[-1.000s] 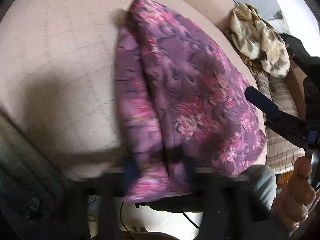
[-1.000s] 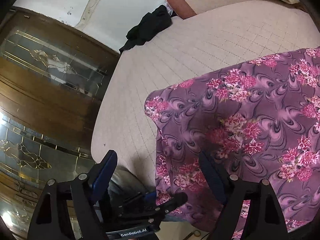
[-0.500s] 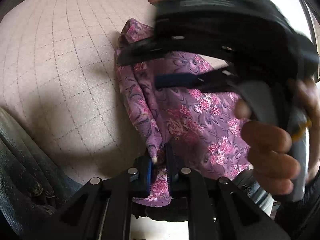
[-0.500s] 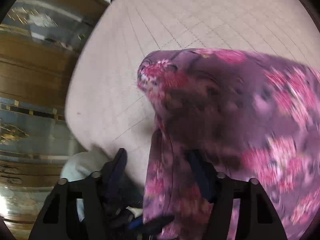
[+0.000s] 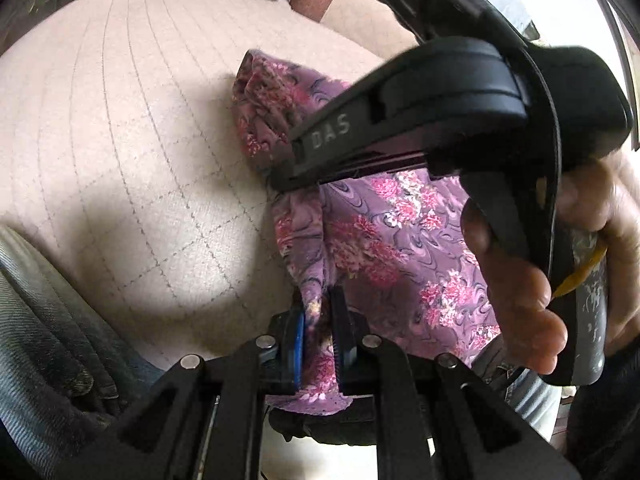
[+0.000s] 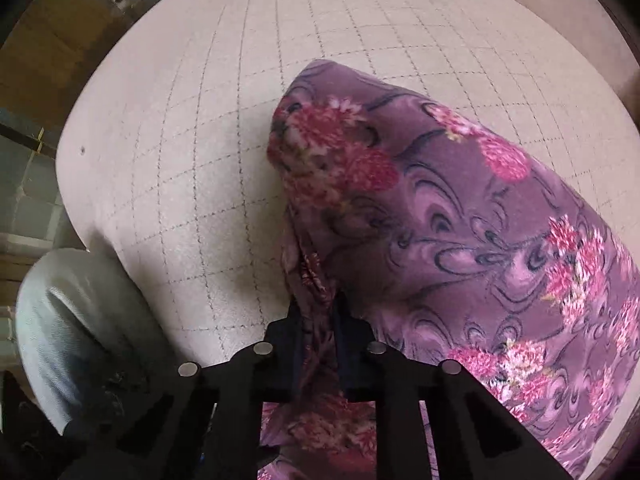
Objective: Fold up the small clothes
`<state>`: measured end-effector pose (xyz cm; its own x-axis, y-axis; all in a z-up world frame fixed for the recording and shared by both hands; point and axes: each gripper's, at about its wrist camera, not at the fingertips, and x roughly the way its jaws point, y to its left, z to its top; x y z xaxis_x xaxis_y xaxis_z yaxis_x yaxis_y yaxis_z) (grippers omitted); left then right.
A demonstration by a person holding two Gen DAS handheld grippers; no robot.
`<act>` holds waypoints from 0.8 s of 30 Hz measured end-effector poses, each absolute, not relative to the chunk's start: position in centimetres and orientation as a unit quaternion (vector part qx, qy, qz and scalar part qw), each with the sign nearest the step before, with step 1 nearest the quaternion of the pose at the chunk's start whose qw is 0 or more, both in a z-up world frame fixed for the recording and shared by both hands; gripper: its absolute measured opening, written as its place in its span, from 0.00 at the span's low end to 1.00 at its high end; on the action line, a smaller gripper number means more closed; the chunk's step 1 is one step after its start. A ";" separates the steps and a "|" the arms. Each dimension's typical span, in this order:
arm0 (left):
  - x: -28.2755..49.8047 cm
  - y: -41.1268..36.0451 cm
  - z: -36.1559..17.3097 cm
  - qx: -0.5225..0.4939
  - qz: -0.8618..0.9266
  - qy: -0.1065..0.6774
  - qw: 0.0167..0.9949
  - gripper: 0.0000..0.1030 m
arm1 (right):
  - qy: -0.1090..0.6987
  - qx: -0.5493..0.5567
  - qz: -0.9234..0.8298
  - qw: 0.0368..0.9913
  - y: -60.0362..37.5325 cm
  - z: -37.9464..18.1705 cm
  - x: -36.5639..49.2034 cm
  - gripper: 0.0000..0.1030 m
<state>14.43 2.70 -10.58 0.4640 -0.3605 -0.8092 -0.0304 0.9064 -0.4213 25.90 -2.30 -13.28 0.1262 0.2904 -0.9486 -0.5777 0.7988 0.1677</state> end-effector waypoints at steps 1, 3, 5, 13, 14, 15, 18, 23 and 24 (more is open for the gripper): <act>14.2 2.4 -10.0 -0.186 -0.098 0.506 0.837 0.10 | 0.584 -0.109 0.298 0.747 -3.0 -12.7 25.7 0.12; 13.7 1.6 -8.7 -0.171 -0.096 0.499 0.844 0.10 | 0.559 -0.065 0.311 0.766 -5.5 -10.9 24.9 0.11; 13.1 0.2 -7.0 -0.138 -0.094 0.492 0.855 0.10 | 0.539 -0.021 0.320 0.779 -8.1 -9.4 24.3 0.11; 11.4 -10.2 1.5 0.015 -0.149 0.429 0.891 0.07 | 0.423 0.173 0.347 0.819 -25.9 -4.0 21.1 0.11; 11.5 -12.6 2.0 0.033 -0.159 0.421 0.892 0.07 | 0.413 0.199 0.347 0.818 -28.9 -4.0 21.2 0.11; 11.7 -14.3 2.1 0.042 -0.170 0.418 0.891 0.07 | 0.409 0.214 0.344 0.818 -30.5 -4.3 21.2 0.11; 13.0 -20.0 1.0 0.062 -0.206 0.420 0.882 0.06 | 0.402 0.264 0.318 0.817 -37.7 -6.0 21.9 0.11; 16.0 -28.4 -2.6 0.066 -0.255 0.463 0.846 0.06 | 0.398 0.327 0.292 0.806 -44.8 -9.7 23.2 0.11; 16.4 -29.0 -3.3 0.064 -0.257 0.467 0.844 0.06 | 0.392 0.354 0.294 0.797 -46.5 -11.1 23.7 0.11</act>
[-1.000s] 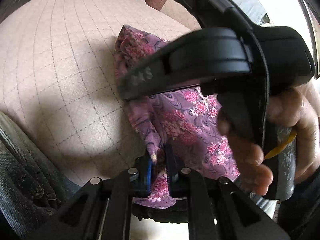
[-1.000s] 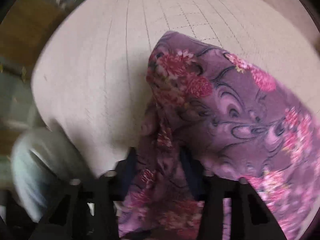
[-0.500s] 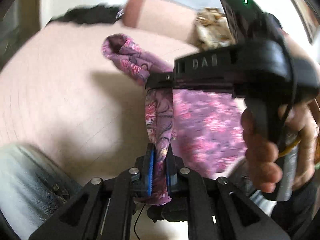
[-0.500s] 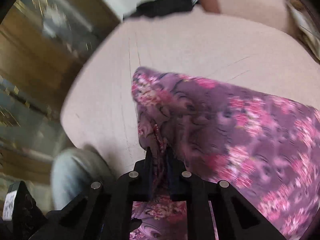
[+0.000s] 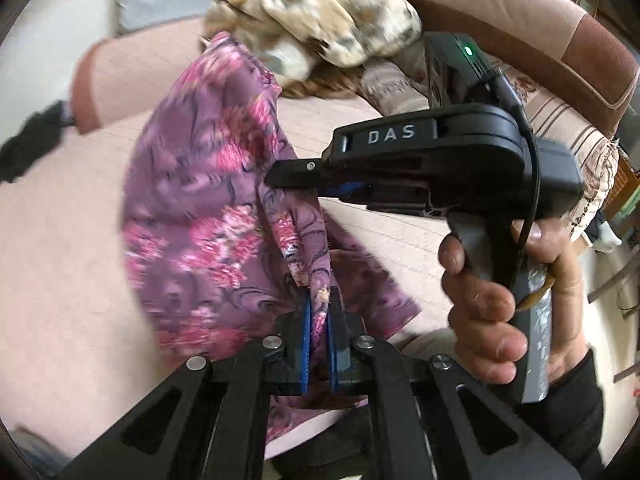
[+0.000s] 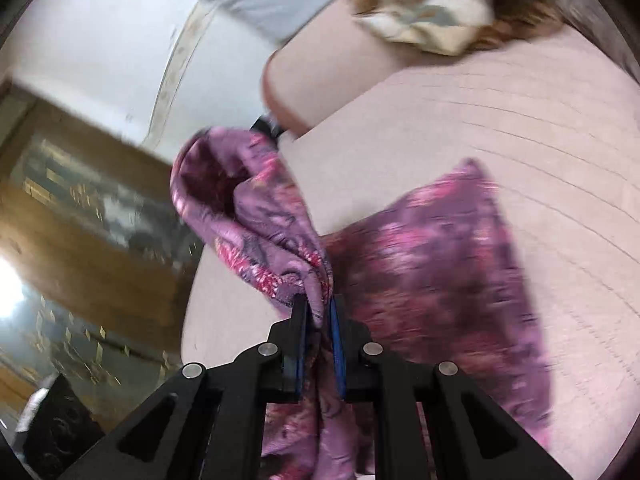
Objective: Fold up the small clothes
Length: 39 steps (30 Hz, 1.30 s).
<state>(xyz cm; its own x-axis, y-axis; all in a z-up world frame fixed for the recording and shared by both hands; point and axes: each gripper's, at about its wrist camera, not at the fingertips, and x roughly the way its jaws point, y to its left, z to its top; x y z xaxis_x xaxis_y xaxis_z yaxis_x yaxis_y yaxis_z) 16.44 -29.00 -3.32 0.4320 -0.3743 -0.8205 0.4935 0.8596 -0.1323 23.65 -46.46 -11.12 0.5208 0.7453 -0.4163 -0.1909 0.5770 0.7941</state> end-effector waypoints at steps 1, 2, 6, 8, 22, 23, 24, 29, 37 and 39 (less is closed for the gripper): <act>17.1 -29.5 -3.9 0.062 -0.257 0.472 0.841 0.06 | 0.392 0.372 0.291 0.790 -47.2 -12.1 24.0 0.11; 17.8 -30.1 -4.4 0.055 -0.255 0.483 0.836 0.06 | 0.395 0.385 0.285 0.784 -48.0 -13.2 24.2 0.11; 18.4 -29.4 -4.0 0.015 -0.240 0.505 0.829 0.19 | 0.426 0.402 0.244 0.773 -49.1 -15.7 26.4 0.13; 18.0 -28.3 -3.2 0.003 -0.253 0.494 0.832 0.40 | 0.429 0.400 0.217 0.780 -49.9 -16.1 26.7 0.13; 18.2 -22.0 -6.4 -0.031 -0.155 0.527 0.835 0.59 | 0.357 0.362 0.159 0.846 -50.2 -11.0 19.0 0.71; 18.0 -21.9 -6.5 -0.031 -0.154 0.528 0.835 0.59 | 0.362 0.338 0.153 0.855 -49.6 -10.2 18.2 0.71; 17.9 -21.9 -6.7 -0.027 -0.153 0.528 0.835 0.59 | 0.377 0.308 0.144 0.862 -48.7 -9.9 17.7 0.71; 18.2 -23.1 -7.5 -0.003 -0.142 0.529 0.837 0.60 | 0.464 0.210 0.100 0.855 -44.7 -12.6 18.2 0.46; 17.7 -21.4 -6.2 -0.047 -0.144 0.519 0.841 0.60 | 0.517 0.187 0.037 0.835 -44.9 -15.3 19.0 0.08; 17.6 -21.1 -6.0 -0.048 -0.143 0.520 0.841 0.60 | 0.521 0.206 0.027 0.828 -45.7 -15.6 19.0 0.08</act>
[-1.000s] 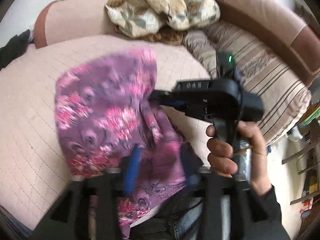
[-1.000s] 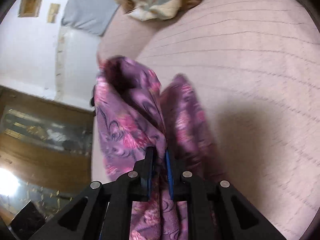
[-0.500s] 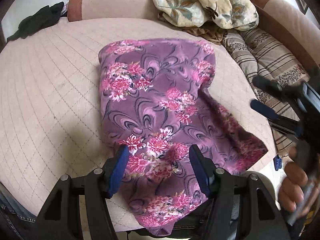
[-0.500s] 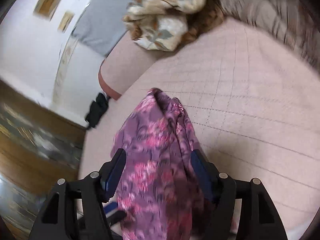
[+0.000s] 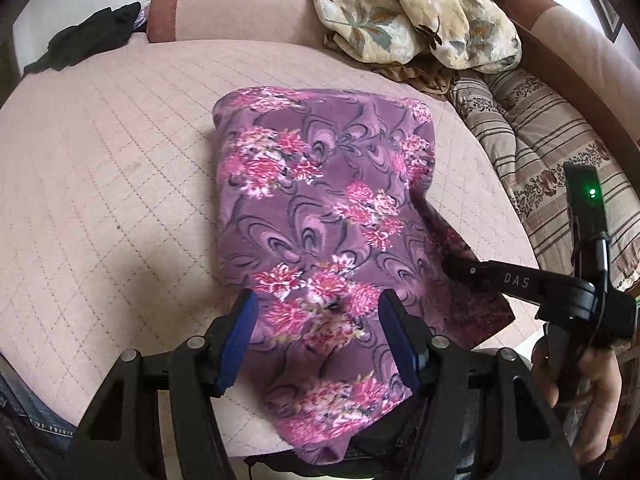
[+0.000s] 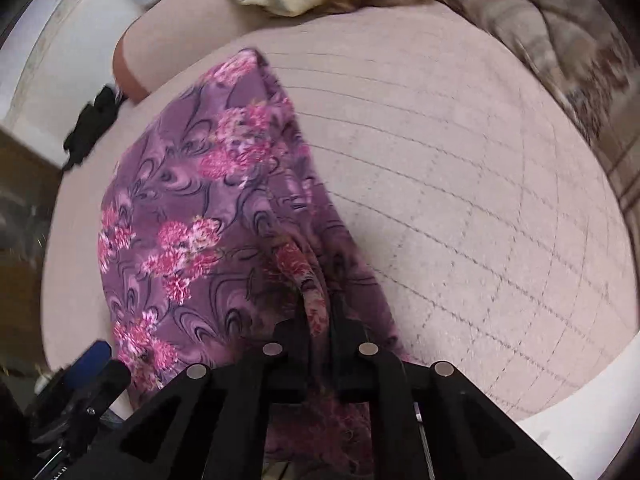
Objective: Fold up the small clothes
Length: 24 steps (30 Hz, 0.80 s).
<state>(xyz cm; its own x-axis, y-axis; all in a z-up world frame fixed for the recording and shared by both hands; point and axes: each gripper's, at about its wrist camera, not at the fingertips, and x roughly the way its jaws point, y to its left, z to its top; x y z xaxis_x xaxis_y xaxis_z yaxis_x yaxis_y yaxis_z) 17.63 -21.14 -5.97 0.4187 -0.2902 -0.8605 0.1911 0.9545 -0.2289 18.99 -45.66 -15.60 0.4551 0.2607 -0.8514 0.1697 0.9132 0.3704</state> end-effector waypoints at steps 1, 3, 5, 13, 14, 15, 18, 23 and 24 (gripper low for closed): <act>17.6 -20.9 -5.8 -0.051 -0.142 0.519 0.841 0.60 | 0.521 0.215 0.021 0.826 -46.0 -15.7 19.0 0.08; 17.6 -20.4 -5.6 -0.059 -0.143 0.517 0.842 0.60 | 0.516 0.220 -0.003 0.828 -46.6 -15.4 18.6 0.10; 17.5 -19.7 -5.3 -0.068 -0.140 0.513 0.844 0.60 | 0.509 0.224 -0.024 0.831 -47.1 -15.1 18.0 0.14; 17.6 -18.1 -6.1 -0.093 -0.131 0.525 0.836 0.60 | 0.411 0.203 0.036 0.888 -46.4 -11.5 15.0 0.66; 17.6 -18.2 -6.2 -0.093 -0.132 0.527 0.834 0.60 | 0.408 0.203 0.044 0.889 -46.3 -11.4 14.9 0.72; 17.5 -18.3 -6.3 -0.093 -0.134 0.528 0.833 0.60 | 0.405 0.209 0.058 0.888 -46.5 -11.3 14.9 0.72; 17.5 -18.3 -6.4 -0.094 -0.137 0.531 0.831 0.60 | 0.410 0.233 0.077 0.879 -46.5 -11.5 15.4 0.72; 17.5 -16.7 -7.0 -0.135 -0.125 0.535 0.825 0.61 | 0.425 0.277 0.071 0.859 -47.6 -12.7 16.4 0.72; 17.5 -16.5 -7.2 -0.139 -0.124 0.538 0.822 0.62 | 0.433 0.282 0.066 0.854 -47.7 -13.1 16.7 0.72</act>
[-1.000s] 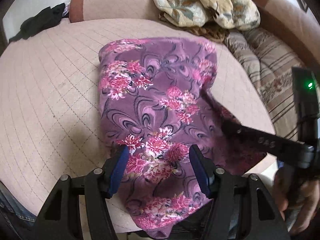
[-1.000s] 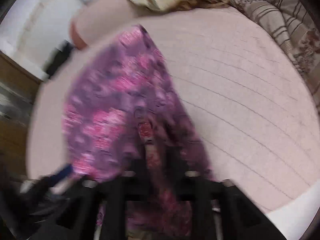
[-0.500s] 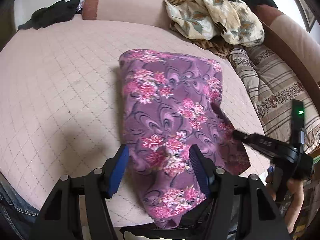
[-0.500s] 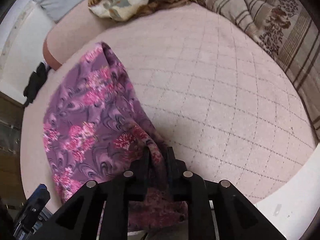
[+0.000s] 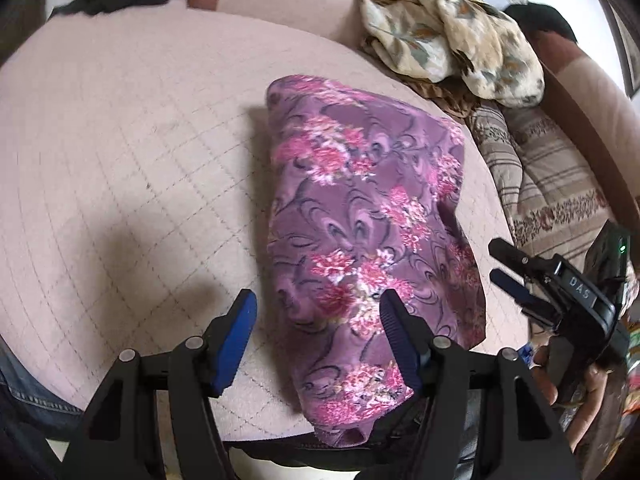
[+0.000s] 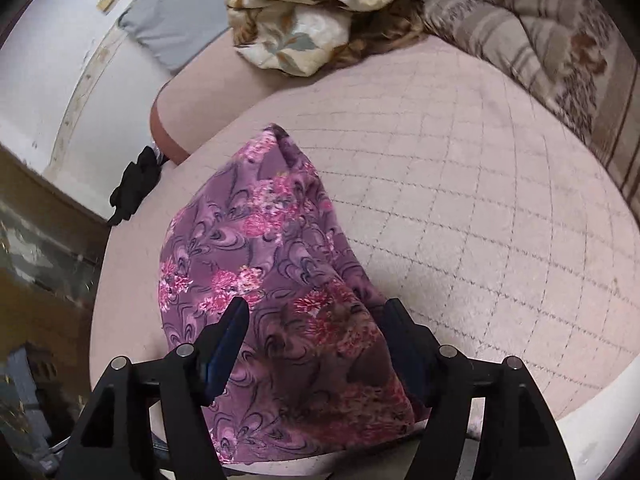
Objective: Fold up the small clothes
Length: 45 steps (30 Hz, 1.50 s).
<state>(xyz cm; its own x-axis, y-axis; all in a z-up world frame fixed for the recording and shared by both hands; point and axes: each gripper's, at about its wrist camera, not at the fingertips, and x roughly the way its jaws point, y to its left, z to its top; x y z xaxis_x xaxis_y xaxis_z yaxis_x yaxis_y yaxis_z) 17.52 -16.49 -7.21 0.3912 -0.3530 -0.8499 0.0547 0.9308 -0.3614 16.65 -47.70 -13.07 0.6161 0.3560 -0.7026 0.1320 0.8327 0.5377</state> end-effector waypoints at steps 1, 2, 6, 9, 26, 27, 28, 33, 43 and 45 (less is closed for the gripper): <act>17.6 -16.3 -7.5 -0.143 -0.123 0.543 0.819 0.63 | 0.441 0.285 0.060 0.849 -47.9 -13.4 16.9 0.72; 17.6 -16.2 -7.8 -0.146 -0.123 0.546 0.816 0.63 | 0.448 0.287 0.056 0.845 -47.9 -13.6 17.2 0.72; 17.6 -16.2 -8.6 -0.153 -0.125 0.556 0.808 0.63 | 0.459 0.287 0.057 0.839 -47.6 -14.1 17.6 0.72; 17.7 -16.4 -9.4 -0.154 -0.128 0.567 0.799 0.63 | 0.472 0.282 0.055 0.833 -47.3 -14.4 18.0 0.72; 18.0 -18.2 -9.5 -0.132 -0.146 0.566 0.800 0.31 | 0.478 0.306 -0.024 0.823 -48.4 -15.5 18.0 0.06; 18.1 -18.0 -9.4 -0.136 -0.148 0.569 0.797 0.31 | 0.466 0.315 -0.012 0.826 -48.6 -15.3 17.7 0.06; 18.2 -17.6 -9.2 -0.141 -0.148 0.571 0.795 0.33 | 0.451 0.328 0.007 0.830 -48.8 -15.1 17.4 0.13; 20.2 -15.0 -7.2 -0.158 -0.133 0.537 0.818 0.64 | 0.393 0.345 0.084 0.848 -49.3 -12.5 17.5 0.81; 30.2 -14.2 -10.3 -0.191 -0.147 0.545 0.803 0.79 | 0.471 0.250 0.184 0.825 -44.9 -13.2 31.4 0.87; 31.8 -14.7 -11.5 -0.194 -0.153 0.555 0.794 0.79 | 0.493 0.239 0.174 0.818 -44.7 -14.5 34.5 0.87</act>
